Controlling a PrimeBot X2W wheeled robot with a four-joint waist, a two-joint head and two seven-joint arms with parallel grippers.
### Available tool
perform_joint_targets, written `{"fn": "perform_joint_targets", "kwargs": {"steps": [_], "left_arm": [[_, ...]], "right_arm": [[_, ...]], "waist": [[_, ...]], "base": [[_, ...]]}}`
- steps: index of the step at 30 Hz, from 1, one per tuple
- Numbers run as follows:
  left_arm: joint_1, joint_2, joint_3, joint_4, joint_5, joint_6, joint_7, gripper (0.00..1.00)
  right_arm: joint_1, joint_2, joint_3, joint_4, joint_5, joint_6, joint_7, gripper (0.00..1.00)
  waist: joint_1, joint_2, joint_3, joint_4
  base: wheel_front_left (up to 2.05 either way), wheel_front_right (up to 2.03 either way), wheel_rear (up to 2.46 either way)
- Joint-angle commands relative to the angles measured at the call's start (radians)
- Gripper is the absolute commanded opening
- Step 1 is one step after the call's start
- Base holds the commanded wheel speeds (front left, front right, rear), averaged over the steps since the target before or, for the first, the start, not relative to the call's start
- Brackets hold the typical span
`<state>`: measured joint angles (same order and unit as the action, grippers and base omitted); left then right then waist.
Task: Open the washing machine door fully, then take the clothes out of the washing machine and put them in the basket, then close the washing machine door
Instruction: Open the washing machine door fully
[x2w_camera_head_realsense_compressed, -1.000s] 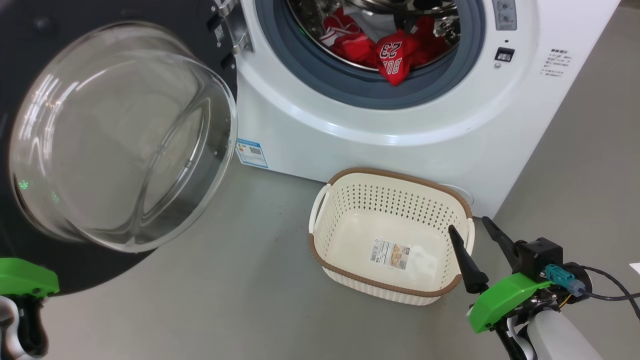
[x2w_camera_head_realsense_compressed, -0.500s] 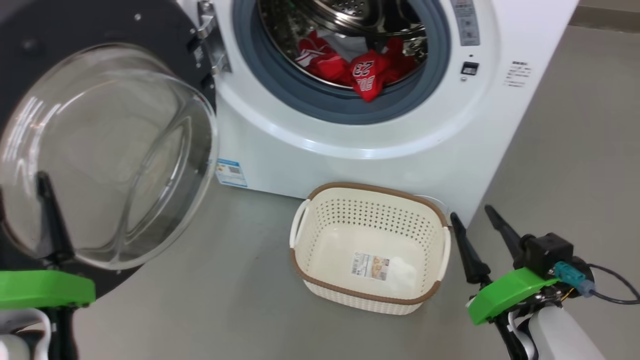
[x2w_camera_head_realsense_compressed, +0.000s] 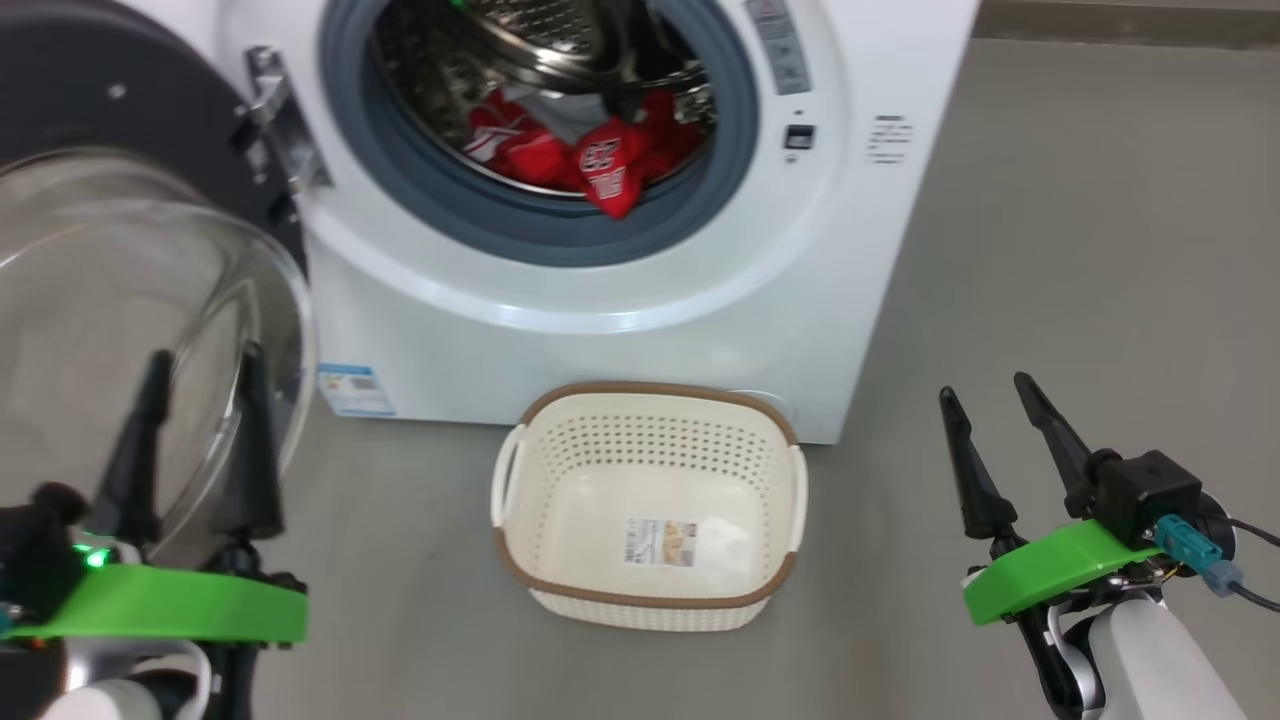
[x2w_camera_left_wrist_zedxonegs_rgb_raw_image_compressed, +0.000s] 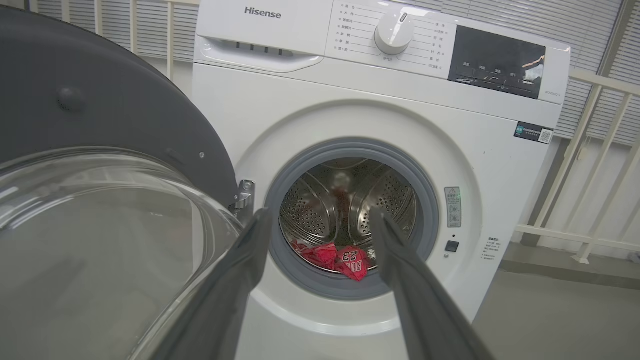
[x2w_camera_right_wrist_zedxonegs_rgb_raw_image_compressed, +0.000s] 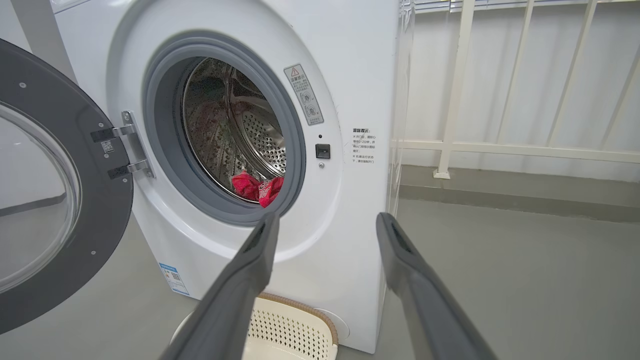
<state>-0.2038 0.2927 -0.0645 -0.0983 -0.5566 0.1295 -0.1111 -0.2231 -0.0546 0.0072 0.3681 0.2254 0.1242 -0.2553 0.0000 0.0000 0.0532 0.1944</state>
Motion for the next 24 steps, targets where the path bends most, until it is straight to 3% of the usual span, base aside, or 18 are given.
{"fn": "perform_joint_targets", "kwargs": {"steps": [1,14,19,24], "left_arm": [[-0.014,0.02,0.023,-0.017,0.007,-0.012,0.002,1.0],[0.103,0.01,-0.03,0.033,0.032,-0.04,-0.06,1.0],[0.149,-0.012,-0.015,0.056,0.019,-0.036,-0.1,1.0],[0.174,-0.013,-0.013,0.081,0.051,-0.06,-0.137,1.0]], "right_arm": [[0.007,0.003,0.012,-0.041,-0.013,0.007,-0.006,1.0],[0.075,0.004,0.01,-0.145,-0.005,0.007,-0.006,1.0],[0.095,0.004,0.023,-0.169,-0.003,0.007,-0.006,1.0],[0.116,0.001,0.026,-0.194,-0.01,0.007,-0.006,1.0]], "waist": [[0.0,0.0,-0.012,-0.055],[0.0,0.0,-0.059,-0.188],[0.0,0.0,-0.07,-0.226],[0.0,0.0,-0.077,-0.244]], "base": [[0.0,0.0,0.0],[0.0,0.0,0.0],[0.0,0.0,0.0],[0.0,0.0,0.0]]}}
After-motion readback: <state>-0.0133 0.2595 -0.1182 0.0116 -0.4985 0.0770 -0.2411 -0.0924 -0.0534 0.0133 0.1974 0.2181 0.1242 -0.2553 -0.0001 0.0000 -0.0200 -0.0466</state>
